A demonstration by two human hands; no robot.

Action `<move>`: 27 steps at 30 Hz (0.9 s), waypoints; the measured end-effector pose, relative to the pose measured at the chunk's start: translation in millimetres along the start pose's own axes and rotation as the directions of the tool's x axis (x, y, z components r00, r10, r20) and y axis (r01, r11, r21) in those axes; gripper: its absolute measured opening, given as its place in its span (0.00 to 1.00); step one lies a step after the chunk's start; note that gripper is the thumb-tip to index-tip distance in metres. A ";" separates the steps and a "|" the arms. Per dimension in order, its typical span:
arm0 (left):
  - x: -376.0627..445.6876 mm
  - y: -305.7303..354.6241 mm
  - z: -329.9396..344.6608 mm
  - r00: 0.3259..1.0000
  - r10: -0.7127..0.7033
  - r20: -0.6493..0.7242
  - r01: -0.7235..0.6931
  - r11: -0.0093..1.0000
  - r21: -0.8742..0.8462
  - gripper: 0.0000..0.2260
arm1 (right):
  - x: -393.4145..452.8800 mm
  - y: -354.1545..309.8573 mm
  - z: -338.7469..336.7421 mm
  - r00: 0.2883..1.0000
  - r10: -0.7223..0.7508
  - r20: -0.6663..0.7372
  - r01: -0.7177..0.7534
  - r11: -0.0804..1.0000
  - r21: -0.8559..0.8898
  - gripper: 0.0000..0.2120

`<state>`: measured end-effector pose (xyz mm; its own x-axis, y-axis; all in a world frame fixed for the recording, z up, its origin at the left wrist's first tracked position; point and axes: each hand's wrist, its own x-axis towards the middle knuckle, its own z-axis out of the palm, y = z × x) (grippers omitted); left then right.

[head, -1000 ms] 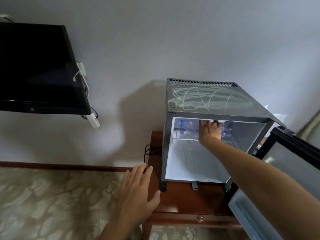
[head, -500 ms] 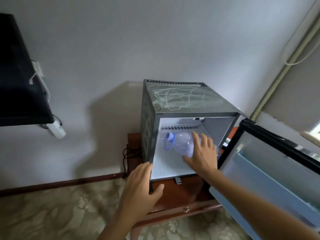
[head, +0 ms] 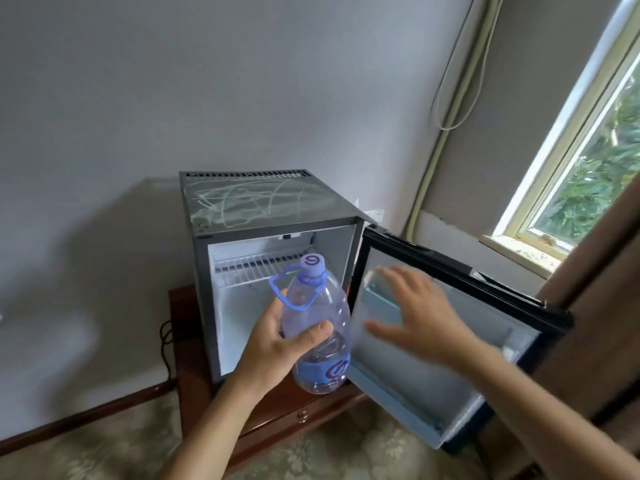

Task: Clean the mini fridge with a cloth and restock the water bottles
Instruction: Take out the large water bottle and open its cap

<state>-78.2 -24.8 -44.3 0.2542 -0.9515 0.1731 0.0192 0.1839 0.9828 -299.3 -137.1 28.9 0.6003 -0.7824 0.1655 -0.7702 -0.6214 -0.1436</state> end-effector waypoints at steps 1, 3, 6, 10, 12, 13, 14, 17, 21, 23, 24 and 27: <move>-1.5 2.3 5.6 1.000 0.008 -0.015 -0.008 1.000 0.009 0.28 | 2.7 25.2 -12.2 0.997 0.067 -0.035 -0.071 0.993 -0.099 0.46; -6.8 7.2 17.6 0.998 0.021 -0.056 -0.020 1.000 0.020 0.31 | 7.7 79.5 -25.3 0.967 0.246 -0.071 -0.256 0.935 -0.243 0.43; -17.6 12.8 34.8 0.994 0.036 -0.100 -0.032 0.999 0.040 0.33 | 1.1 137.8 -24.2 0.901 0.433 0.026 -0.398 0.848 -0.351 0.46; -34.0 17.6 61.9 0.983 0.054 -0.176 -0.047 0.998 0.046 0.35 | -15.4 154.2 -16.6 0.932 0.360 0.038 -0.318 0.865 -0.389 0.46; -46.1 18.5 73.6 0.970 0.057 -0.234 -0.050 0.998 0.038 0.36 | -24.1 146.2 -25.3 0.951 0.306 0.053 -0.265 0.888 -0.375 0.43; -52.5 19.2 77.5 0.965 0.054 -0.257 -0.047 0.998 0.036 0.37 | -29.2 141.8 -28.8 0.960 0.271 0.075 -0.228 0.906 -0.357 0.42; -59.1 19.8 79.7 0.961 0.051 -0.273 -0.043 0.998 0.036 0.37 | -34.7 136.7 -32.1 0.969 0.221 0.110 -0.173 0.925 -0.337 0.42; -79.7 21.8 76.6 0.931 0.053 -0.361 -0.037 0.998 0.051 0.43 | -49.0 117.4 -45.8 0.981 0.036 0.193 0.009 0.974 -0.226 0.35; -105.2 28.9 61.5 0.850 0.069 -0.521 -0.032 0.996 0.081 0.40 | -46.6 91.1 -51.3 0.966 -0.189 0.177 0.198 0.980 -0.033 0.30; -116.6 34.3 51.1 0.818 0.083 -0.570 -0.036 0.995 0.094 0.30 | -39.6 75.4 -40.2 0.928 -0.341 0.146 0.331 0.939 0.092 0.32; -122.5 37.1 44.7 0.800 0.088 -0.593 -0.034 0.994 0.102 0.27 | -34.4 65.6 -31.5 0.905 -0.410 0.115 0.396 0.909 0.128 0.29; -138.3 47.0 26.2 0.736 0.123 -0.665 -0.033 0.989 0.147 0.22 | -16.0 30.8 -0.3 0.855 -0.516 0.051 0.500 0.847 0.182 0.30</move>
<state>-137.7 109.0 -20.4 0.8330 -0.5138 0.2052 -0.1312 0.1770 0.9754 -332.7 -143.7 22.2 0.9218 -0.3504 0.1657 -0.3127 -0.9249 -0.2163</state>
